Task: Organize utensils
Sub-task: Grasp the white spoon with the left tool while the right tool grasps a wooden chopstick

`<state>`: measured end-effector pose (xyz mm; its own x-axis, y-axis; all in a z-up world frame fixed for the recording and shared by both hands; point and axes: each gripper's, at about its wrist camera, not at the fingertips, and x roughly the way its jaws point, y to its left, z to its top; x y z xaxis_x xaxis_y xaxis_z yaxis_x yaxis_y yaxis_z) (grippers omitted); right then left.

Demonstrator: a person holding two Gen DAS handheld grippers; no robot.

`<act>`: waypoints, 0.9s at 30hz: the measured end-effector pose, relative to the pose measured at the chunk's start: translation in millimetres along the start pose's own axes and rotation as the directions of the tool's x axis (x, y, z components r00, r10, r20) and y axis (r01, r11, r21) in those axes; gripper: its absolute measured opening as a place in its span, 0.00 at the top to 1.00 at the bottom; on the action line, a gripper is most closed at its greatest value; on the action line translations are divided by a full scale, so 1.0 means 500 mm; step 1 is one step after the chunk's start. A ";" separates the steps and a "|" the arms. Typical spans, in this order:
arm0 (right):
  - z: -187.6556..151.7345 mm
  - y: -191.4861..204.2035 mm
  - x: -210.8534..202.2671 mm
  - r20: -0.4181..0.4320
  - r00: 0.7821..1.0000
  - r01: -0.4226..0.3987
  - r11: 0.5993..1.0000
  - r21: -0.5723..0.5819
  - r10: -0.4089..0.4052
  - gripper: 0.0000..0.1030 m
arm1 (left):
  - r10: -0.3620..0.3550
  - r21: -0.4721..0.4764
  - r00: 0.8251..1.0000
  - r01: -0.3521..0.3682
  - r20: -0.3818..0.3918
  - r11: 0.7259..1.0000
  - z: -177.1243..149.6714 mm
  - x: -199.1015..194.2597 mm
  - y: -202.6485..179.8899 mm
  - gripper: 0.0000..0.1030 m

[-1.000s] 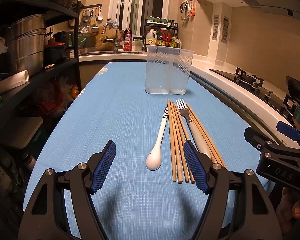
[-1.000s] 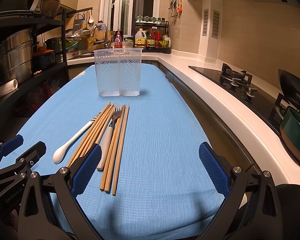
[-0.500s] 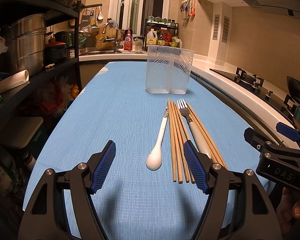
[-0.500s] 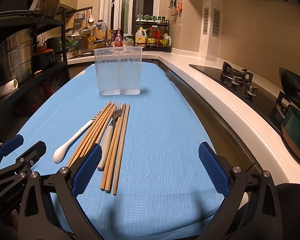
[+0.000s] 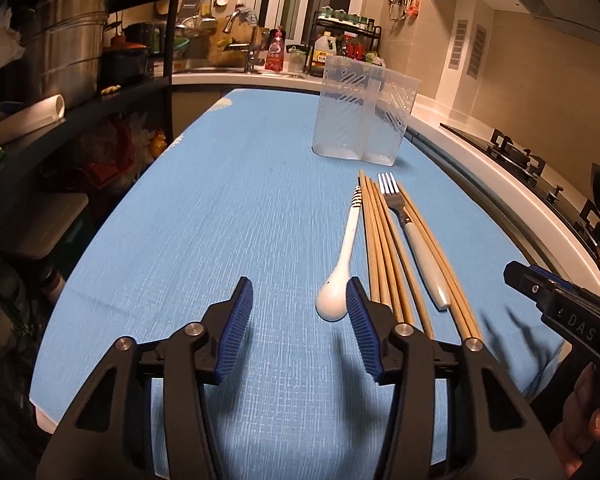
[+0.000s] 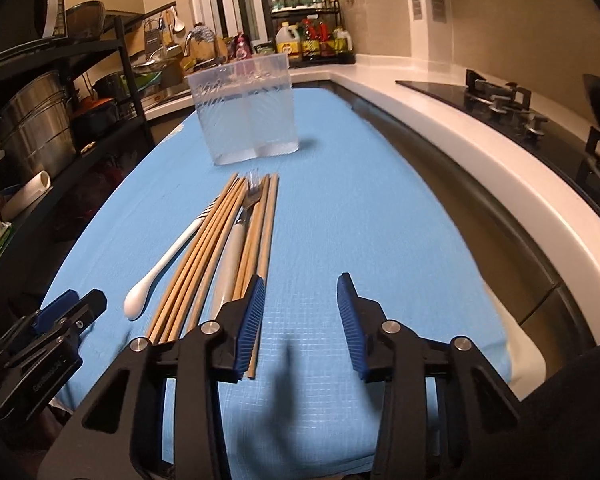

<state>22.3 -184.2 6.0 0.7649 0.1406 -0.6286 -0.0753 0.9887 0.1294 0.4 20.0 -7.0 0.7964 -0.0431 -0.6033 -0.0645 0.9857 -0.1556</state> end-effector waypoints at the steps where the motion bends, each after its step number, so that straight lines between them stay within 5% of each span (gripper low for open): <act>1: -0.002 0.004 0.006 -0.012 1.000 -0.006 1.000 -0.003 0.006 0.63 | -0.003 -0.005 1.000 0.003 -0.006 1.000 0.000 0.004 0.001 0.56; 14: -0.015 0.020 0.067 -0.150 0.988 -0.029 0.999 -0.019 0.026 0.73 | -0.037 0.007 0.998 0.037 -0.048 0.999 -0.006 0.059 -0.018 0.57; 23: -0.023 0.043 0.066 -0.146 0.989 0.005 0.993 -0.114 -0.021 0.76 | 0.061 0.119 0.998 -0.060 0.001 0.991 -0.020 0.072 -0.064 0.57; 27: -0.025 0.052 0.062 -0.142 0.990 -0.004 0.990 -0.140 -0.017 0.86 | 0.070 0.128 0.997 -0.073 0.029 0.989 -0.021 0.073 -0.064 0.57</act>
<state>36.1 -153.7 -20.0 0.6671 0.1300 -0.7335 -0.1671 0.9857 0.0227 25.0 -15.1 -32.3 0.8072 0.0304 -0.5895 -0.0448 0.9989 -0.0099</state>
